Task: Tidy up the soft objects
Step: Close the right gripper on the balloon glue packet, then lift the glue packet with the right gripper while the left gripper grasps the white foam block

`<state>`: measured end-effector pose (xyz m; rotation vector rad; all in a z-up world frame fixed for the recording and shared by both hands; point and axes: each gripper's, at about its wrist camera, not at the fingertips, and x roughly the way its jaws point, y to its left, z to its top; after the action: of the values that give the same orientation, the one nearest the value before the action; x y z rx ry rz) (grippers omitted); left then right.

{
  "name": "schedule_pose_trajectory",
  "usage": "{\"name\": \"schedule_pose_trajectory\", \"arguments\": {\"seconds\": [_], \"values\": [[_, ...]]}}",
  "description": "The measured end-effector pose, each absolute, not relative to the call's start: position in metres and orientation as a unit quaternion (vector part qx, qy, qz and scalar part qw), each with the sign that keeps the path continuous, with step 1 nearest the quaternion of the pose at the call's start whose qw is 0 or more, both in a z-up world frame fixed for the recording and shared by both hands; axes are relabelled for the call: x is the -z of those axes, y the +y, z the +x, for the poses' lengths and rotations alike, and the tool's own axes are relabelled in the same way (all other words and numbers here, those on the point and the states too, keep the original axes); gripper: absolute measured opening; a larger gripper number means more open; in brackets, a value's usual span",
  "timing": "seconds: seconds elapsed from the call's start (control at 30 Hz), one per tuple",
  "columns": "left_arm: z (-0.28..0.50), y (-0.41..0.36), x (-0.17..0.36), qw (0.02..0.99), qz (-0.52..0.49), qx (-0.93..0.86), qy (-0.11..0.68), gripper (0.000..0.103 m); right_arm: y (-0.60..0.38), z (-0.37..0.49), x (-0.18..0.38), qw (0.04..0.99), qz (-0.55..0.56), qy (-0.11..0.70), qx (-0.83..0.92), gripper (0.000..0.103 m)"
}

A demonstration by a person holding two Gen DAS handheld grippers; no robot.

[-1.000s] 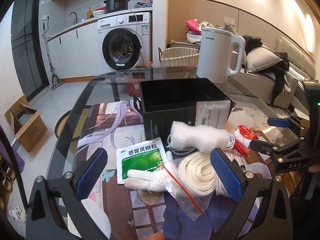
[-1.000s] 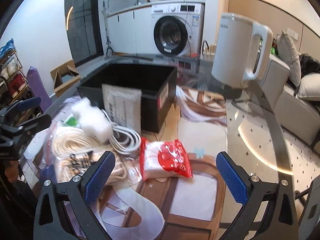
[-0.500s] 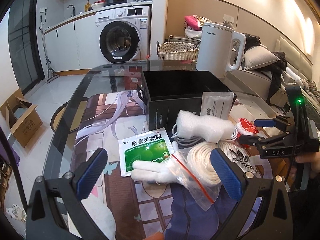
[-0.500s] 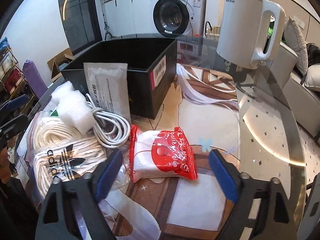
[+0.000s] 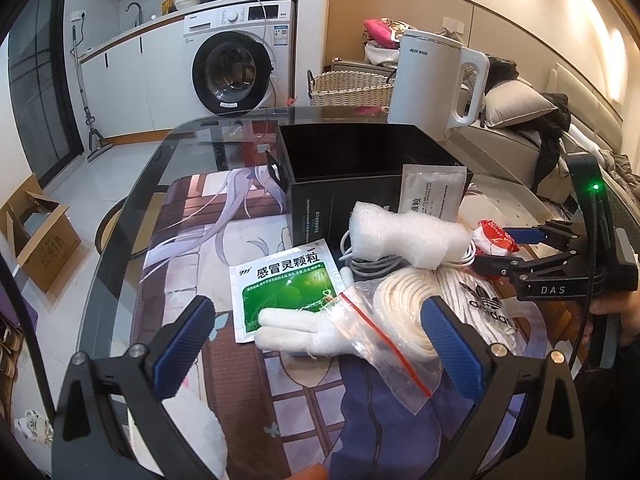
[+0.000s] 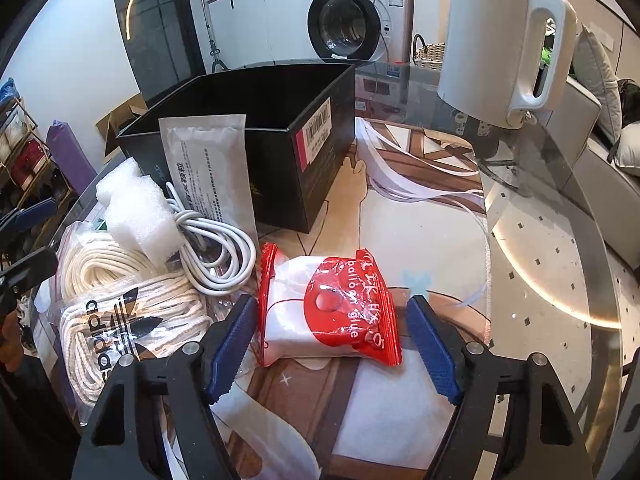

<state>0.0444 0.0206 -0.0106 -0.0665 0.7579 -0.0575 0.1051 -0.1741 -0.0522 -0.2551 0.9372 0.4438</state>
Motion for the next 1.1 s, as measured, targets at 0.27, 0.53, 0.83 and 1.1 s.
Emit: {"name": "schedule_pose_trajectory", "arguments": {"seconds": [0.27,0.53,0.83,1.1], "values": [[0.042,0.021,0.012,0.927,-0.036,0.037,0.372,0.103,-0.175,0.094,0.049,0.864,-0.122,0.439,-0.216,0.056],[0.043,0.019,0.01,0.926,-0.044,0.033,0.374,0.103,-0.18,0.076,0.031,0.877,-0.12,0.409,-0.221,0.05],[0.061,-0.006,0.003,0.925,-0.02,0.042,0.377,0.103,-0.182,0.054,0.008,0.884,-0.1,0.38,-0.253,0.05],[0.085,-0.03,0.0,0.918,0.007,0.047,0.393,0.103,-0.188,0.048,0.007,0.884,-0.087,0.376,-0.263,0.05]]}}
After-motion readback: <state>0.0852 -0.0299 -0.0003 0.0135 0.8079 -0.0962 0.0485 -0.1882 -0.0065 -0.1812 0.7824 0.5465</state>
